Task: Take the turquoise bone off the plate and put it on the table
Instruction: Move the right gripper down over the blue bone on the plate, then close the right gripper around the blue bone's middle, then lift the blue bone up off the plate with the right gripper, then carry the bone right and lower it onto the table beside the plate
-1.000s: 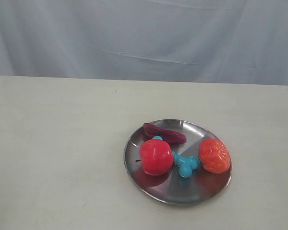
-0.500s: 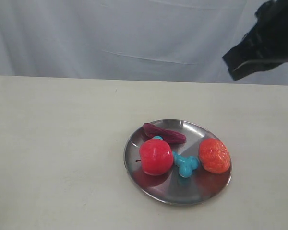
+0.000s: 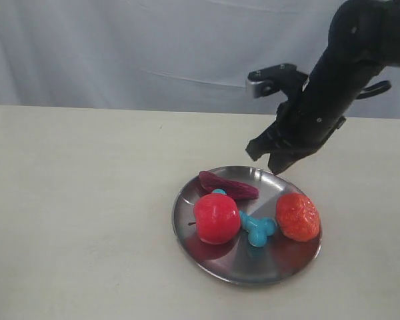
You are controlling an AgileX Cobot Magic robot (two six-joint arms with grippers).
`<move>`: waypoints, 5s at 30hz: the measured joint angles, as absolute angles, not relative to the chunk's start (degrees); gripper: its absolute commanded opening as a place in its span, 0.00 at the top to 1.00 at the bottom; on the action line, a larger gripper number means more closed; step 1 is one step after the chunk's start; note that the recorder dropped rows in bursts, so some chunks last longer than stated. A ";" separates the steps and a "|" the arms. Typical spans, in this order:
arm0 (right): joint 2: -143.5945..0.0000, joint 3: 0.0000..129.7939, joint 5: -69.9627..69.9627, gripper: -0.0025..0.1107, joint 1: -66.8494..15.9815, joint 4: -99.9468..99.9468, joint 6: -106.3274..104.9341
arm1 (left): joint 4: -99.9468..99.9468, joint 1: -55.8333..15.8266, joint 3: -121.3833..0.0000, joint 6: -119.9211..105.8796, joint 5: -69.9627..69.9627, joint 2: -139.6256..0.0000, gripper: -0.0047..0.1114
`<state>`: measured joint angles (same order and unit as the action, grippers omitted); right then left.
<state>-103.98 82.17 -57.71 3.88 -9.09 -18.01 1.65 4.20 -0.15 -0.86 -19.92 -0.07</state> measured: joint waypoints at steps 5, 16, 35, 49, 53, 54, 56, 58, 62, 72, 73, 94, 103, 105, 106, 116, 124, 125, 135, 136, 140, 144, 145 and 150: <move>-108.77 82.17 -58.13 0.93 3.88 -11.32 -21.14 | 1.65 4.20 -0.15 -0.86 -19.92 -0.07 0.96; -113.47 82.25 -56.71 0.53 -1.87 -13.74 -28.87 | 1.65 4.20 -0.15 -0.86 -19.92 -0.07 0.96; -114.99 82.46 -51.41 0.53 -2.38 -8.24 -25.26 | 1.65 4.20 -0.15 -0.86 -19.92 -0.07 0.96; -115.90 82.46 -49.07 0.53 -2.38 -8.04 -24.45 | 1.65 4.20 -0.15 -0.86 -19.92 -0.07 0.96; -119.29 82.46 -48.75 0.53 -2.38 -8.00 -24.37 | 1.65 4.20 -0.15 -0.86 -19.92 -0.07 0.96; -120.29 82.46 -48.23 0.53 -2.38 -7.91 -24.37 | 1.65 4.20 -0.15 -0.86 -19.92 -0.07 0.96; -121.80 82.46 -47.19 0.53 -2.38 -7.77 -24.02 | 1.65 4.20 -0.15 -0.86 -19.92 -0.07 0.96; -122.96 82.46 -46.40 0.53 -2.38 -7.64 -23.90 | 1.65 4.20 -0.15 -0.86 -19.92 -0.07 0.96; -123.30 82.54 -45.77 0.56 -2.38 -7.85 -23.54 | 1.65 4.20 -0.15 -0.86 -19.92 -0.07 0.96; -123.43 82.75 -45.57 0.98 -2.38 -7.72 -22.44 | 1.65 4.20 -0.15 -0.86 -19.92 -0.07 0.96; -123.43 82.75 -45.57 0.98 -2.38 -7.72 -22.30 | 1.65 4.20 -0.15 -0.86 -19.92 -0.07 0.96; -91.34 82.51 -49.96 0.98 -2.38 -0.67 -9.90 | 1.65 4.20 -0.15 -0.86 -19.92 -0.07 0.96; -76.01 85.09 -57.53 0.98 3.19 9.26 -0.64 | 1.65 4.20 -0.15 -0.86 -19.92 -0.07 0.96; -74.92 86.79 -60.60 0.98 6.51 9.67 -0.84 | 1.65 4.20 -0.15 -0.86 -19.92 -0.07 0.96; -74.51 87.93 -62.05 0.98 8.69 9.84 -1.14 | 1.65 4.20 -0.15 -0.86 -19.92 -0.07 0.96; -76.37 90.07 -65.46 0.98 21.46 2.50 -3.59 | 1.65 4.20 -0.15 -0.86 -19.92 -0.07 0.96; -84.22 90.07 -66.32 0.98 23.51 1.52 -4.19 | 1.65 4.20 -0.15 -0.86 -19.92 -0.07 0.96; -85.54 90.07 -66.32 0.98 23.51 1.52 -4.19 | 1.65 4.20 -0.15 -0.86 -19.92 -0.07 0.96; -96.42 89.52 -64.83 0.98 23.51 1.36 -4.28 | 1.65 4.20 -0.15 -0.86 -19.92 -0.07 0.96; -97.22 88.91 -64.06 0.98 23.51 1.56 -4.28 | 1.65 4.20 -0.15 -0.86 -19.92 -0.07 0.96; -99.84 84.94 -59.71 0.98 23.51 2.35 -4.28 | 1.65 4.20 -0.15 -0.86 -19.92 -0.07 0.96; -101.98 80.19 -54.92 0.98 23.51 2.35 -4.28 | 1.65 4.20 -0.15 -0.86 -19.92 -0.07 0.96; -102.63 79.10 -53.70 0.98 23.51 2.35 -4.28 | 1.65 4.20 -0.15 -0.86 -19.92 -0.07 0.96; -107.08 76.13 -51.56 0.98 23.51 1.71 -4.28 | 1.65 4.20 -0.15 -0.86 -19.92 -0.07 0.96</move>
